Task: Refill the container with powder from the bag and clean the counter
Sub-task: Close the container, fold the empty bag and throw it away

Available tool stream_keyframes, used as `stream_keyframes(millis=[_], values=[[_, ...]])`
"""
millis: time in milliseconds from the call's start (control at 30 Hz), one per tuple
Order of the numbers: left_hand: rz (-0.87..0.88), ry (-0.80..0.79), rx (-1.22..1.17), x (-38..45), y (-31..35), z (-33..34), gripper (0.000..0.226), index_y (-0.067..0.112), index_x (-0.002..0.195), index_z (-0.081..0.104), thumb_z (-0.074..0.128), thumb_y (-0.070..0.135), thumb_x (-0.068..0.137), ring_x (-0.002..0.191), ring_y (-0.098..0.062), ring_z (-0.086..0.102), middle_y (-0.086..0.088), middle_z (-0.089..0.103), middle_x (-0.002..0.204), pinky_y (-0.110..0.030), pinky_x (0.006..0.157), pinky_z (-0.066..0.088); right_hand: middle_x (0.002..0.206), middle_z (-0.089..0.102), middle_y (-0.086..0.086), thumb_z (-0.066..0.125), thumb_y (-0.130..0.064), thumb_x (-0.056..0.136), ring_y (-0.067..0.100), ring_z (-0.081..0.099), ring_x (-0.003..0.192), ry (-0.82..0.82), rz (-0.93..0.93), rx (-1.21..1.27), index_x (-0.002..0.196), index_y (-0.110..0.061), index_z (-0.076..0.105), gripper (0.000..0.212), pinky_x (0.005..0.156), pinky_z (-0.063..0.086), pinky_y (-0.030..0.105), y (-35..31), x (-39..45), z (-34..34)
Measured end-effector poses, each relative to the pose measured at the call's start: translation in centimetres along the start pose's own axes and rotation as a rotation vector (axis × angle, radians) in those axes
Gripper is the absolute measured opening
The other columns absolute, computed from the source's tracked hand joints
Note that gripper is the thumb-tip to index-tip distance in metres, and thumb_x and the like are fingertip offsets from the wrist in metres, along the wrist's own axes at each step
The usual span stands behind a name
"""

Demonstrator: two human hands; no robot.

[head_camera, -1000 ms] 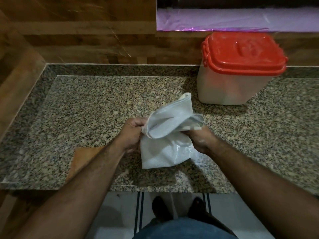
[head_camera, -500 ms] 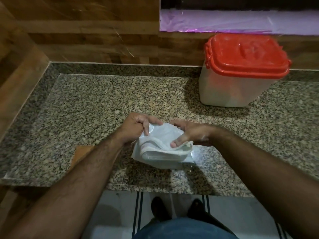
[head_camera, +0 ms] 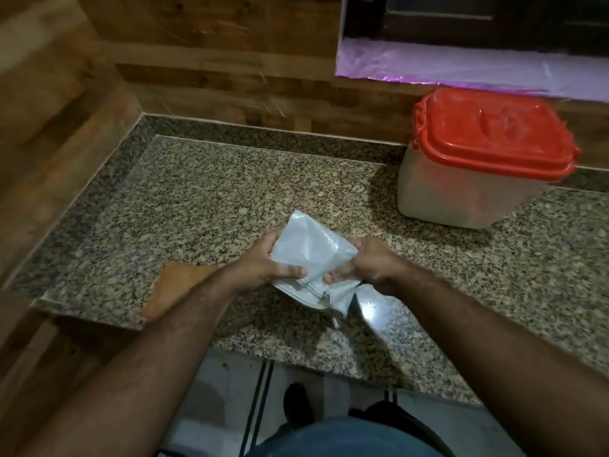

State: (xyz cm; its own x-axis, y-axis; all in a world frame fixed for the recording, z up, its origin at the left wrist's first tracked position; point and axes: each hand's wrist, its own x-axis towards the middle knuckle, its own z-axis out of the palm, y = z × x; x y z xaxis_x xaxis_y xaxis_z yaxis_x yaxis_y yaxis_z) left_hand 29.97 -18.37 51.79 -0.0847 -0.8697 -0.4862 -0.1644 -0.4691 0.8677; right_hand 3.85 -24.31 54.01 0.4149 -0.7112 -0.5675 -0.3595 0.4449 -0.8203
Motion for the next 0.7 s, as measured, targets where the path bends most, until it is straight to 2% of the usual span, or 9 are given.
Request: stream_keyframes(millis=[100, 167, 267, 367, 433, 500, 600, 700], values=[[0.016, 0.131, -0.120, -2.4, -0.3, 0.0, 0.078, 0.013, 0.134, 0.066, 0.100, 0.011, 0.063, 0.113, -0.032, 0.079, -0.009, 0.082, 0.120, -0.042, 0.090, 0.066, 0.107, 0.082, 0.021, 0.090, 0.017, 0.069, 0.039, 0.080, 0.100, -0.095, -0.013, 0.075, 0.116, 0.004, 0.072, 0.053, 0.094, 0.063, 0.056, -0.1, 0.3, 1.0], [0.018, 0.213, -0.198, -4.6, -0.7, -0.3, 0.058, 0.008, 0.126, 0.072, 0.095, 0.000, 0.073, 0.105, -0.033, 0.081, -0.013, 0.083, 0.114, -0.047, 0.092, 0.065, 0.117, 0.078, 0.025, 0.083, 0.020, 0.074, 0.045, 0.076, 0.111, -0.200, -0.022, 0.113, 0.126, 0.005, 0.070, 0.055, 0.100, 0.060, 0.060, -0.2, 0.6, 2.0], [0.020, 0.364, -0.386, -8.6, -2.5, -0.3, 0.051, 0.001, 0.126, 0.072, 0.089, -0.008, 0.079, 0.103, -0.035, 0.081, -0.020, 0.081, 0.117, -0.043, 0.083, 0.068, 0.136, 0.069, 0.029, 0.080, 0.012, 0.082, 0.048, 0.067, 0.123, -0.400, -0.005, 0.155, 0.140, -0.001, 0.065, 0.062, 0.105, 0.054, 0.058, 0.2, 1.5, 3.9], [0.049, 0.538, -0.542, -13.9, -5.6, 0.8, 0.057, -0.004, 0.129, 0.071, 0.090, -0.005, 0.075, 0.110, -0.040, 0.078, -0.024, 0.078, 0.123, -0.045, 0.091, 0.066, 0.137, 0.068, 0.028, 0.082, -0.008, 0.087, 0.039, 0.069, 0.112, -0.501, 0.061, 0.107, 0.140, -0.005, 0.066, 0.055, 0.092, 0.059, 0.046, 0.5, 1.6, 7.5], [0.047, 0.695, -0.583, -17.6, -8.4, 1.8, 0.064, -0.004, 0.126, 0.073, 0.098, 0.000, 0.068, 0.109, -0.039, 0.077, -0.023, 0.079, 0.122, -0.048, 0.097, 0.063, 0.112, 0.079, 0.017, 0.074, -0.017, 0.096, 0.026, 0.076, 0.089, -0.544, 0.100, 0.070, 0.128, -0.002, 0.071, 0.035, 0.072, 0.062, 0.033, 1.0, 0.9, 10.8], [0.004, 0.860, -0.619, -21.7, -11.7, 3.0, 0.068, -0.004, 0.123, 0.074, 0.101, 0.008, 0.062, 0.108, -0.040, 0.077, -0.022, 0.080, 0.119, -0.051, 0.100, 0.061, 0.088, 0.075, 0.010, 0.066, -0.021, 0.101, 0.023, 0.072, 0.071, -0.601, 0.163, 0.075, 0.106, -0.005, 0.074, 0.019, 0.059, 0.059, 0.030, 2.3, 0.2, 14.8], [-0.037, 1.073, -0.731, -28.0, -16.6, 5.5, 0.056, -0.001, 0.125, 0.072, 0.095, 0.006, 0.075, 0.112, -0.040, 0.077, -0.018, 0.081, 0.119, -0.051, 0.100, 0.061, 0.095, 0.066, 0.014, 0.072, -0.029, 0.094, 0.032, 0.063, 0.081, -0.658, 0.254, -0.004, 0.103, -0.010, 0.076, 0.021, 0.065, 0.056, 0.037, 5.8, -0.9, 21.0], [-0.090, 1.230, -0.844, -34.1, -21.5, 8.1, 0.040, 0.004, 0.132, 0.066, 0.078, -0.002, 0.094, 0.109, -0.034, 0.078, -0.015, 0.079, 0.124, -0.045, 0.092, 0.065, 0.096, 0.068, 0.010, 0.070, -0.036, 0.096, 0.025, 0.065, 0.079, -0.677, 0.343, -0.181, 0.100, -0.014, 0.074, 0.022, 0.065, 0.056, 0.034, 10.2, -2.7, 26.5]])
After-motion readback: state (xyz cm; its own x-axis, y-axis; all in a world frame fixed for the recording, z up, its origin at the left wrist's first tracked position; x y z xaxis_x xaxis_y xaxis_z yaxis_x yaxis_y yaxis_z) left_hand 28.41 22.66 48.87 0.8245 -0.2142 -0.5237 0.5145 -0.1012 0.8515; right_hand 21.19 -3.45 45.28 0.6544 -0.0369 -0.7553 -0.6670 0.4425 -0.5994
